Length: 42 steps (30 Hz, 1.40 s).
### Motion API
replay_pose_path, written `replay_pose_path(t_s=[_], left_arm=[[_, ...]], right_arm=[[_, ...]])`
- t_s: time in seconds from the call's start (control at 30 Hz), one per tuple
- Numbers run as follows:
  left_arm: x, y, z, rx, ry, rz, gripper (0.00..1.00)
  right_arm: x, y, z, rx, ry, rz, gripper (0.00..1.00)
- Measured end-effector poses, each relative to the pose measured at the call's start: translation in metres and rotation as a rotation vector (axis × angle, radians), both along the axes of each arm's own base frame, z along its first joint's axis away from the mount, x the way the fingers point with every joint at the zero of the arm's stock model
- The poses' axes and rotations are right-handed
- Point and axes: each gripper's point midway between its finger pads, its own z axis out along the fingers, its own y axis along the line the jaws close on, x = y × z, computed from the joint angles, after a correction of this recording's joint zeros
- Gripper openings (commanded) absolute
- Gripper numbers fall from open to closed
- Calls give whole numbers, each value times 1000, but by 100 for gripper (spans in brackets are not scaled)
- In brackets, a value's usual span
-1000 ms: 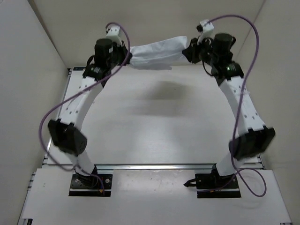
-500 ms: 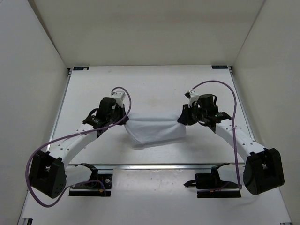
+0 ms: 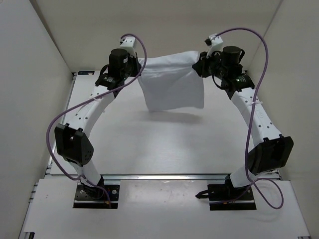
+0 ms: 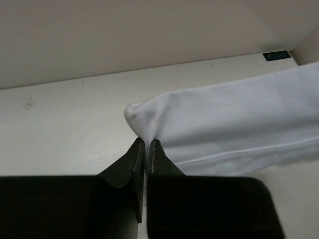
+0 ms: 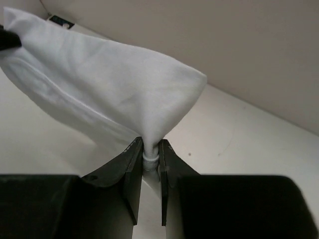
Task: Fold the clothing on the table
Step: Fold the skirt
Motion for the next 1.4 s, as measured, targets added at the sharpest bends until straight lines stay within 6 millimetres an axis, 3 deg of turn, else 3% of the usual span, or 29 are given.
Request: replay_pose_path(t_s=[0.1, 0.17, 0.23, 0.37, 0.6, 0.7, 0.8, 0.87, 0.97, 1.07, 1.17, 1.23, 1.3, 1.4], left_arm=[[-14, 0, 23, -39, -50, -1, 0], [-21, 2, 31, -105, -55, -11, 0], [-31, 6, 31, -162, -69, -27, 0], [-58, 3, 6, -166, -31, -51, 0], [-57, 11, -34, -176, 51, -29, 0], [-41, 12, -48, -172, 84, -24, 0], [-2, 9, -51, -172, 102, -20, 0], [30, 5, -42, -175, 84, -20, 0], [70, -3, -15, -169, 16, -35, 0], [80, -11, 18, -155, -68, -59, 0], [63, -13, 43, -144, -126, -89, 0], [38, -15, 45, -123, -134, -118, 0], [5, -17, 35, -94, -118, -153, 0], [-56, -23, 1, -48, -75, -216, 0]], right_arm=[[-7, -13, 44, 15, -111, -20, 0], [-16, -26, 59, 34, -144, -25, 0], [-23, -36, 63, 45, -157, -32, 0], [-35, -35, 28, 45, -85, 1, 0], [-41, -30, -51, 43, 97, 36, 0], [-30, -26, -70, 55, 137, 44, 0], [-7, -22, -82, 59, 176, 48, 0], [18, -20, -76, 58, 162, 43, 0], [51, -18, -45, 59, 90, 32, 0], [63, -20, 1, 63, -18, 25, 0], [54, -26, 34, 63, -109, 19, 0], [38, -30, 35, 61, -132, 16, 0], [12, -34, 17, 56, -107, 17, 0], [-35, -39, -42, 48, -7, 17, 0]])
